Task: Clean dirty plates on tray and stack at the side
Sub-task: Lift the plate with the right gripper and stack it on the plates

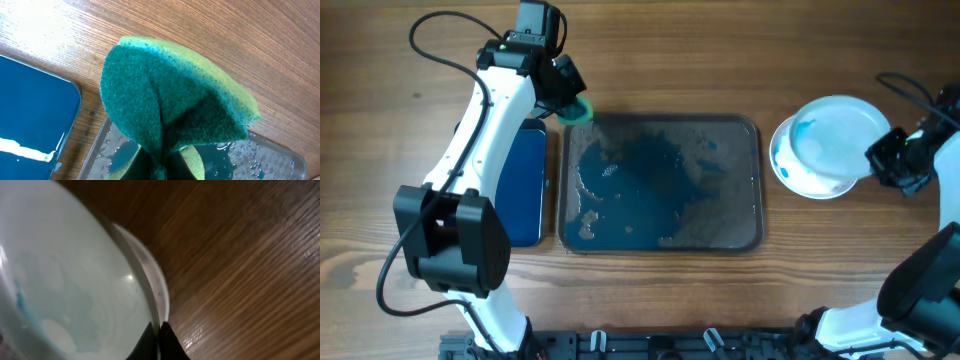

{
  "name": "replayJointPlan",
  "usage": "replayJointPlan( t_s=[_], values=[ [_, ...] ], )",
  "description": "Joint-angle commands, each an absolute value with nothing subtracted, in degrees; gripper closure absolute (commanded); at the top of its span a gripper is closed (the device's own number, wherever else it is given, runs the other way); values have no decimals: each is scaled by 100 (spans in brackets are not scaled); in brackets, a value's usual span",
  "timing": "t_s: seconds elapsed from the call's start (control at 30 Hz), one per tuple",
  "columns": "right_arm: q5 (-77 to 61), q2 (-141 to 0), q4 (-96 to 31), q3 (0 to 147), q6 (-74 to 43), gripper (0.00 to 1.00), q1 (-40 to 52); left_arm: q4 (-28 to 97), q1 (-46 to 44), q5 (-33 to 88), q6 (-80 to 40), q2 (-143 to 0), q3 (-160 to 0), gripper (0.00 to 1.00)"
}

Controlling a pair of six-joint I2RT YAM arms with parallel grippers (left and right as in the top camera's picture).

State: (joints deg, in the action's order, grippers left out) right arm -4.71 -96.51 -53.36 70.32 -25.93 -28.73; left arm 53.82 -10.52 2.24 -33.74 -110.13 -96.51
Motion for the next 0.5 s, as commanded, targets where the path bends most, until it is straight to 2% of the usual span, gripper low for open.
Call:
replayJointPlan(
  t_s=[0.0,0.17,0.2,0.23,0.27,0.33,0.47],
  values=[
    [-351,-9623,-4984,6567,-2718,95,-2873,5363,-1066,145,-3326,-10951,-9736,96],
    [-886,-9633,-4556,6320,-2515,95,-2753,5363,-1063,145,-3326,-10951,-9736,96],
    [-910,-9638,-4519,6320,-2491,91,-2646,5365,-1063,145,-3326,-10951,-9736,96],
    [-910,-9638,-4497,6320,-2408,80,-2502,5367,-1063,145,-3323,-10951,-9736,96],
    [-908,-9638,-4504,6322,-2388,63,-2340,5384,-1063,143,-3321,-10951,-9736,96],
    [-908,-9638,-4762,6514,-2290,47,-2176,5391,-1063,148,-3120,-10951,-9736,96],
    [-1068,-9631,-5564,7557,-2036,46,-2137,5717,-1033,143,-2655,-10949,-9736,96]
  ],
)
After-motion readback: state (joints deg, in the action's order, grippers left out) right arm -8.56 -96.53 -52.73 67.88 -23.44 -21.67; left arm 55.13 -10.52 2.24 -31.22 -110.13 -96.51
